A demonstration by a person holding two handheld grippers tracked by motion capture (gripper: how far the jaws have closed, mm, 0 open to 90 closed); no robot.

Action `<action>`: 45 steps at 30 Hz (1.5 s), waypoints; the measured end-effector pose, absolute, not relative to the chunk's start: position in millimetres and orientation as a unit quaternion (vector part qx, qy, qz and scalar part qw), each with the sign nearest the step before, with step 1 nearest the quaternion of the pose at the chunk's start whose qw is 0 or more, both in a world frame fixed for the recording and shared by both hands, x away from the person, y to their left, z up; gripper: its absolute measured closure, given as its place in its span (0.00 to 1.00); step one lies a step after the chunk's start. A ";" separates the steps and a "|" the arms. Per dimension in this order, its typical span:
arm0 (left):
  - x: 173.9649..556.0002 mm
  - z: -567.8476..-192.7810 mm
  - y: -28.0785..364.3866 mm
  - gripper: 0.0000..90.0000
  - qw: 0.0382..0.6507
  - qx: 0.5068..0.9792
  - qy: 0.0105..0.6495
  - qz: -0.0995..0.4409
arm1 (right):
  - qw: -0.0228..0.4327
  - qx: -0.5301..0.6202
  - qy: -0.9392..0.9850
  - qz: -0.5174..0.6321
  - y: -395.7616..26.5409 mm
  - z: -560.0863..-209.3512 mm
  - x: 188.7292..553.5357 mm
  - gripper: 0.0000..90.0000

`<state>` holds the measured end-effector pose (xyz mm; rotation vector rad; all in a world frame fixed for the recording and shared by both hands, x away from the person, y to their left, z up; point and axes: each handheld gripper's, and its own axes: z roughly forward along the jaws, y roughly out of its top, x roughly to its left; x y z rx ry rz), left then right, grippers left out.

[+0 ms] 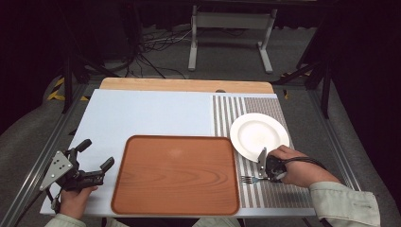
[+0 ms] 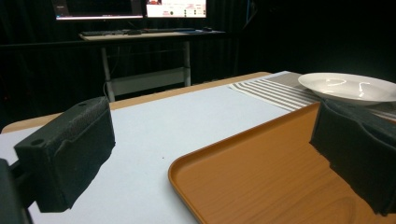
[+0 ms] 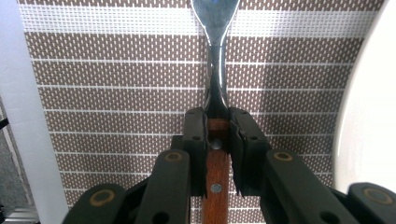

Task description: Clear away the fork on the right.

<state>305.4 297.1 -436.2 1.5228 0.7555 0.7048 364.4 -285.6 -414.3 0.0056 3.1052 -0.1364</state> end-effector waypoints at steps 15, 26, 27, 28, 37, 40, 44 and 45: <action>305.4 -436.2 297.3 0.01 0.606 0.658 0.328 0.305 | 0.032 0.023 0.999 -0.013 -286.1 -393.7 363.6 0.87; 305.1 -435.7 297.8 0.01 0.607 0.656 0.329 0.306 | 0.061 0.062 0.996 0.020 -282.9 -368.8 363.0 0.87; 305.1 -435.8 297.8 0.01 0.607 0.656 0.329 0.306 | 0.062 0.063 0.996 0.024 -282.6 -367.9 363.6 0.87; 305.1 -435.8 297.8 0.01 0.607 0.656 0.328 0.306 | 0.064 0.066 0.995 0.027 -282.1 -366.7 363.5 0.87; 305.1 -435.7 297.8 0.01 0.606 0.656 0.329 0.307 | 0.076 0.095 0.991 0.057 -278.1 -352.5 362.7 0.87; 305.1 -435.7 297.5 0.01 0.607 0.656 0.328 0.307 | 0.064 0.144 0.984 0.082 -275.4 -348.5 361.0 0.87; 305.1 -435.7 297.8 0.01 0.607 0.655 0.328 0.307 | 0.067 0.168 0.979 0.091 -270.2 -346.6 360.4 0.87; 305.0 -435.7 297.8 0.01 0.607 0.655 0.328 0.308 | 0.067 0.177 0.977 0.094 -269.0 -345.9 360.2 0.87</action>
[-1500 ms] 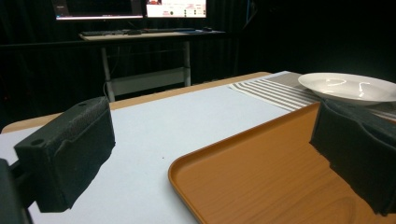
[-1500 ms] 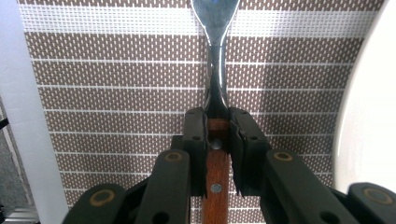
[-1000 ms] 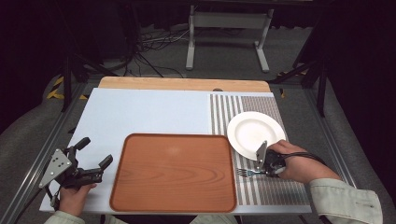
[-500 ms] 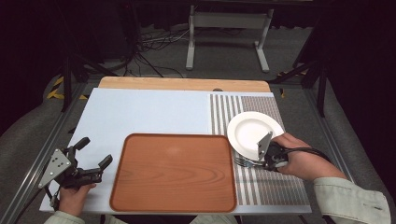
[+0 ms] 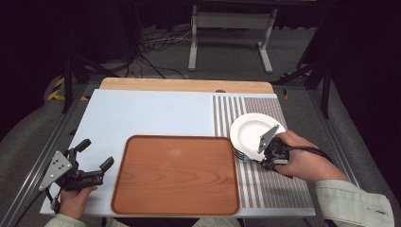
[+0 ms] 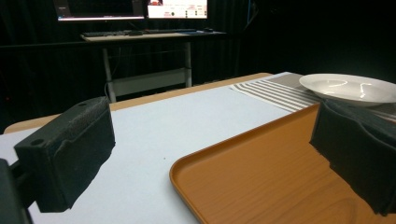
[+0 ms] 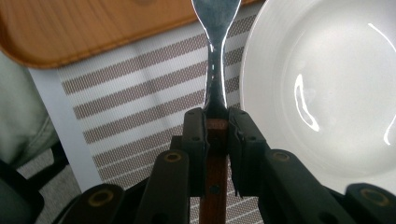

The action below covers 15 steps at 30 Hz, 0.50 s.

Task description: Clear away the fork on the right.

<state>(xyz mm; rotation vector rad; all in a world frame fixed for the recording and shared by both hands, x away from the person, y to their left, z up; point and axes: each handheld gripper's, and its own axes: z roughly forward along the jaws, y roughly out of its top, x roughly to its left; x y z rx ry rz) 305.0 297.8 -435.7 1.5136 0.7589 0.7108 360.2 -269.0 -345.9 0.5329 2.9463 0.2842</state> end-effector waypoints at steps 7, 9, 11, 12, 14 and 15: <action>305.1 -435.6 297.8 0.01 0.606 0.657 0.327 0.307 | 0.072 0.236 0.960 0.132 -258.8 -338.4 358.9 0.87; 305.1 -435.6 297.9 0.01 0.606 0.657 0.327 0.307 | 0.071 0.249 0.956 0.135 -255.4 -337.5 359.6 0.87; 305.0 -435.5 298.0 0.01 0.606 0.656 0.328 0.307 | 0.071 0.254 0.955 0.135 -254.3 -337.4 359.9 0.87; 305.0 -435.4 298.2 0.01 0.606 0.656 0.328 0.308 | 0.068 0.262 0.953 0.135 -253.0 -337.2 360.2 0.87; 304.9 -435.4 298.3 0.01 0.606 0.656 0.328 0.308 | 0.063 0.280 0.948 0.140 -250.9 -336.5 361.2 0.87; 305.0 -435.5 298.3 0.01 0.606 0.656 0.327 0.308 | 0.063 0.286 0.945 0.143 -250.3 -336.0 361.4 0.87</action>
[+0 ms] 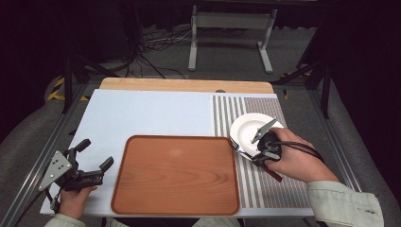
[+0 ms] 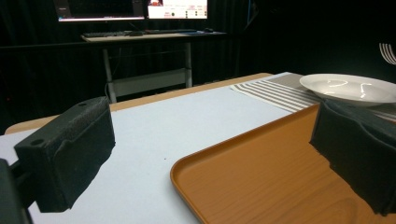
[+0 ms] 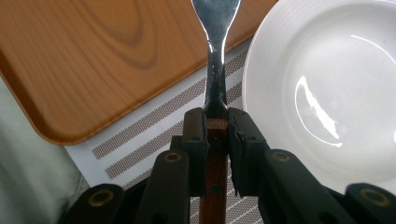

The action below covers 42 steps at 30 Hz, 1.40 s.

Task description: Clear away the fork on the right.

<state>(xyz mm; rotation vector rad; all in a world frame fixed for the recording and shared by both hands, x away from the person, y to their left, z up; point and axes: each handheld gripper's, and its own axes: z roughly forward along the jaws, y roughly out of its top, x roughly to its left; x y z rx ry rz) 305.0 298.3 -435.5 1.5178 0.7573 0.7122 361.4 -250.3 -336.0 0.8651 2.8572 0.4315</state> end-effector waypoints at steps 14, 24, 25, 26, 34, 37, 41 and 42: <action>304.8 -435.4 298.5 0.01 0.606 0.656 0.327 0.308 | 0.034 0.386 0.907 0.168 -233.2 -333.1 358.7 0.87; 304.5 -435.5 298.8 0.01 0.606 0.656 0.327 0.309 | 0.014 0.435 0.882 0.182 -219.1 -330.8 358.8 0.87; 304.5 -435.6 298.7 0.01 0.607 0.655 0.327 0.308 | 0.014 0.434 0.882 0.182 -217.2 -331.6 358.8 0.87; 304.5 -435.6 298.7 0.01 0.607 0.655 0.327 0.308 | 0.014 0.434 0.882 0.182 -217.2 -331.6 358.8 0.87; 304.6 -435.7 298.6 0.01 0.607 0.655 0.328 0.308 | -0.003 0.454 0.873 0.180 -199.5 -337.4 359.3 0.87; 304.6 -435.8 298.6 0.01 0.607 0.655 0.328 0.308 | -0.003 0.460 0.869 0.181 -194.5 -338.7 359.6 0.87; 304.7 -435.9 298.6 0.01 0.607 0.655 0.328 0.307 | -0.008 0.470 0.864 0.180 -188.9 -341.4 361.2 0.87; 304.6 -435.8 298.6 0.01 0.607 0.656 0.328 0.307 | -0.009 0.471 0.863 0.180 -187.6 -342.4 361.7 0.87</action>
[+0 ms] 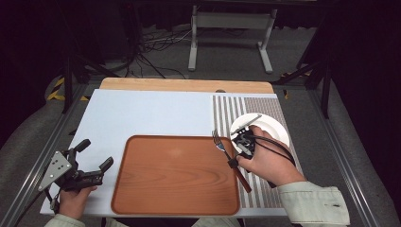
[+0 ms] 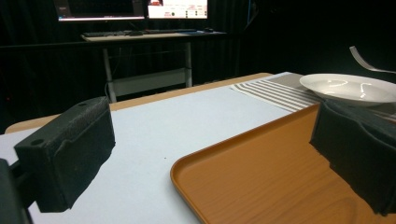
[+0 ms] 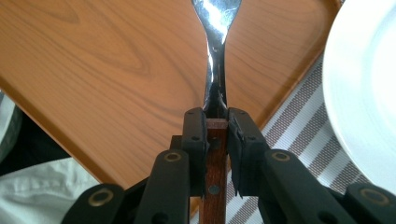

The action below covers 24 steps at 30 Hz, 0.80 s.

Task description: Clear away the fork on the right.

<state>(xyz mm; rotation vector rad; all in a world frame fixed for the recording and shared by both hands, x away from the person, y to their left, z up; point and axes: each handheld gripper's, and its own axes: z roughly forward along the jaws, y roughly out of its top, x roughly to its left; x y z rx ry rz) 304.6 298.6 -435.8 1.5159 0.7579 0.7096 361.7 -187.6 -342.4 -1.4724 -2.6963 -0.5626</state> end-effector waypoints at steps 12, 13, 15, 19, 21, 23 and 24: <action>304.7 -435.8 299.0 0.01 0.607 0.655 0.328 0.309 | 0.027 -0.491 -0.855 -0.165 -171.8 -360.8 366.0 0.87; 304.7 -435.7 299.0 0.01 0.607 0.655 0.328 0.309 | 0.027 -0.491 -0.855 -0.165 -171.8 -360.8 366.0 0.87; 304.7 -435.7 299.0 0.01 0.607 0.655 0.328 0.308 | 0.030 -0.491 -0.855 -0.163 -168.6 -364.6 366.7 0.87; 304.7 -435.6 299.2 0.01 0.607 0.655 0.327 0.309 | 0.033 -0.496 -0.853 -0.160 -164.5 -370.1 367.7 0.87; 304.7 -435.6 299.2 0.01 0.607 0.655 0.328 0.309 | 0.036 -0.498 -0.852 -0.155 -162.5 -373.4 368.0 0.87; 304.6 -435.5 299.4 0.01 0.607 0.655 0.327 0.309 | 0.038 -0.499 -0.853 -0.147 -161.4 -376.8 368.3 0.87; 304.6 -435.5 299.4 0.01 0.607 0.655 0.327 0.309 | 0.038 -0.499 -0.853 -0.147 -161.4 -376.8 368.3 0.87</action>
